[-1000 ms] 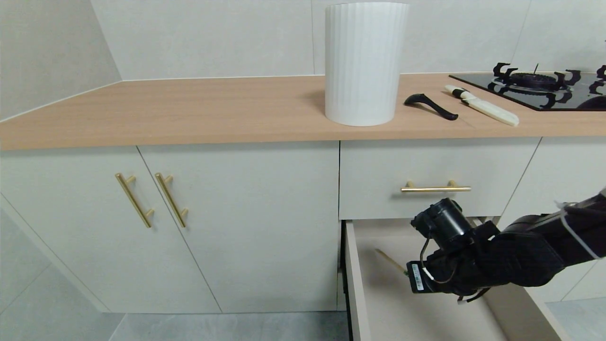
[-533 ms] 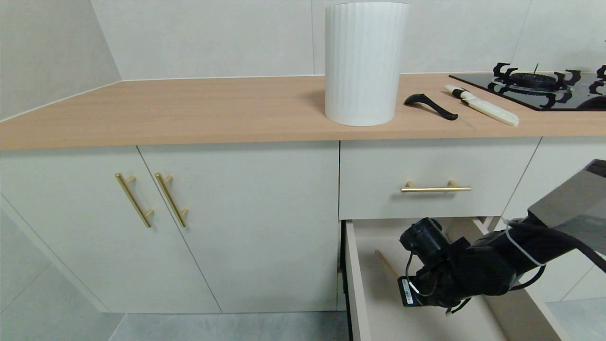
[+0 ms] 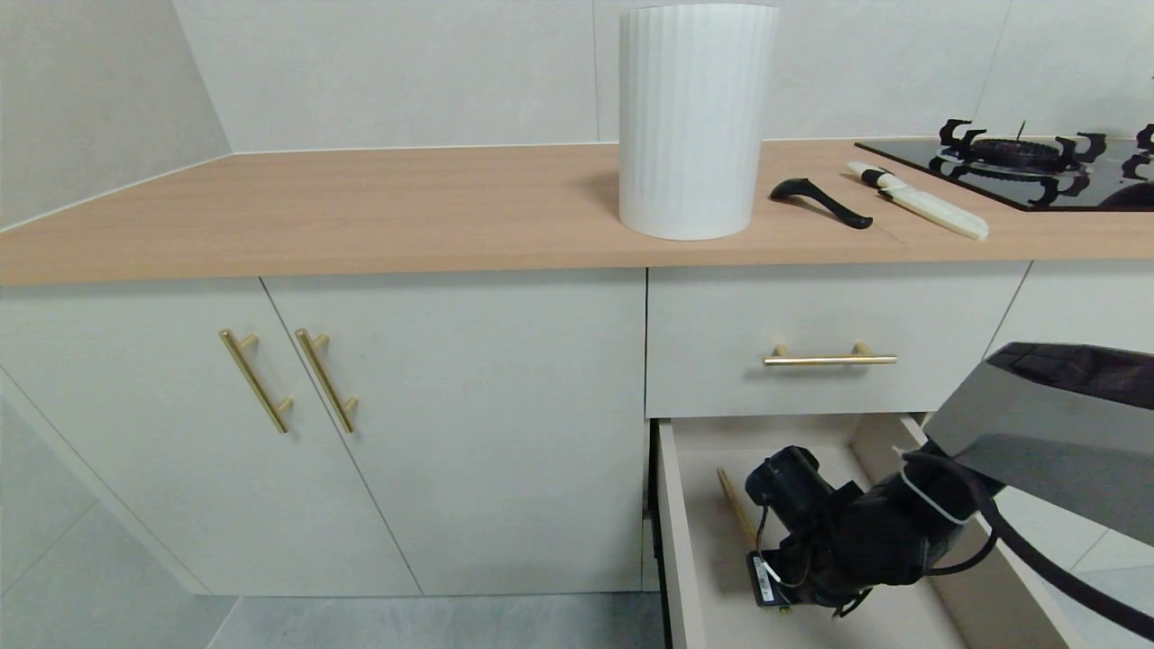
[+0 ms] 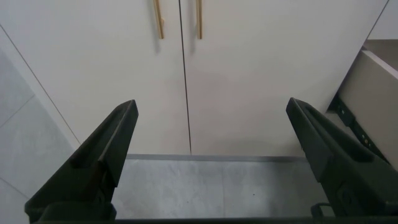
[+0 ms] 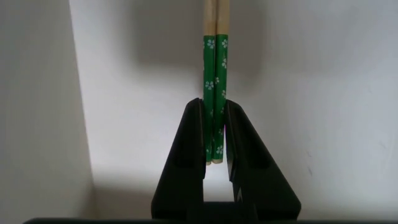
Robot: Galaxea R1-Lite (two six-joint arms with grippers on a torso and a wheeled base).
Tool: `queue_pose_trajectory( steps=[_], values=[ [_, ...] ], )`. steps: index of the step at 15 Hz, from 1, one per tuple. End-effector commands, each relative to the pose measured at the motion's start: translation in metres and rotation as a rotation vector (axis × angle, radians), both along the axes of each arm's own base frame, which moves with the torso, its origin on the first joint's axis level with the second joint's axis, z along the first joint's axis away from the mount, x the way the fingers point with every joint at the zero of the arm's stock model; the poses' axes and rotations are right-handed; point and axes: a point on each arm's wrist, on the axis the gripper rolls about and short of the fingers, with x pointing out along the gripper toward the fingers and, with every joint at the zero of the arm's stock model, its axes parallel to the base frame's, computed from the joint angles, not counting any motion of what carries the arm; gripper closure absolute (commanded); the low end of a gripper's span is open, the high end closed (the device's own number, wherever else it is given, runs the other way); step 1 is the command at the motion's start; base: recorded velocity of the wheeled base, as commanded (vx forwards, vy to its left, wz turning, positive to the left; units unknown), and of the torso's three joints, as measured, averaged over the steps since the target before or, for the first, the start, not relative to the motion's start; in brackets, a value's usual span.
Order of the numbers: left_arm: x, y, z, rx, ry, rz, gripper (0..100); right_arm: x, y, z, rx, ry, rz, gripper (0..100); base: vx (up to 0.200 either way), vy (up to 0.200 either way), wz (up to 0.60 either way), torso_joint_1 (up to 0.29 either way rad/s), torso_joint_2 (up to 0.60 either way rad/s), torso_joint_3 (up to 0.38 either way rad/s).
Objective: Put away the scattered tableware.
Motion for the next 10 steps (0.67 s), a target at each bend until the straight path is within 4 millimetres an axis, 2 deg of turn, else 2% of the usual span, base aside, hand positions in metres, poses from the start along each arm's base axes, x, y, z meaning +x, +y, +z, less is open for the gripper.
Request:
queue_pose_trajectory(
  steps=[1,6,10],
  values=[
    [0.0,0.0,0.0,0.0,0.001,0.001,0,0.0,0.0,-0.013,-0.022,0.028,-0.003,100,0.0,0.0,0.0,0.0,0.0,0.0],
    [0.0,0.0,0.0,0.0,0.001,-0.001,0,0.0,-0.001,-0.027,-0.067,0.044,-0.013,100,0.0,0.0,0.0,0.0,0.0,0.0],
    [0.0,0.0,0.0,0.0,0.001,0.001,0,0.001,0.0,-0.027,-0.064,0.037,-0.014,100,0.0,0.0,0.0,0.0,0.0,0.0]
  ],
)
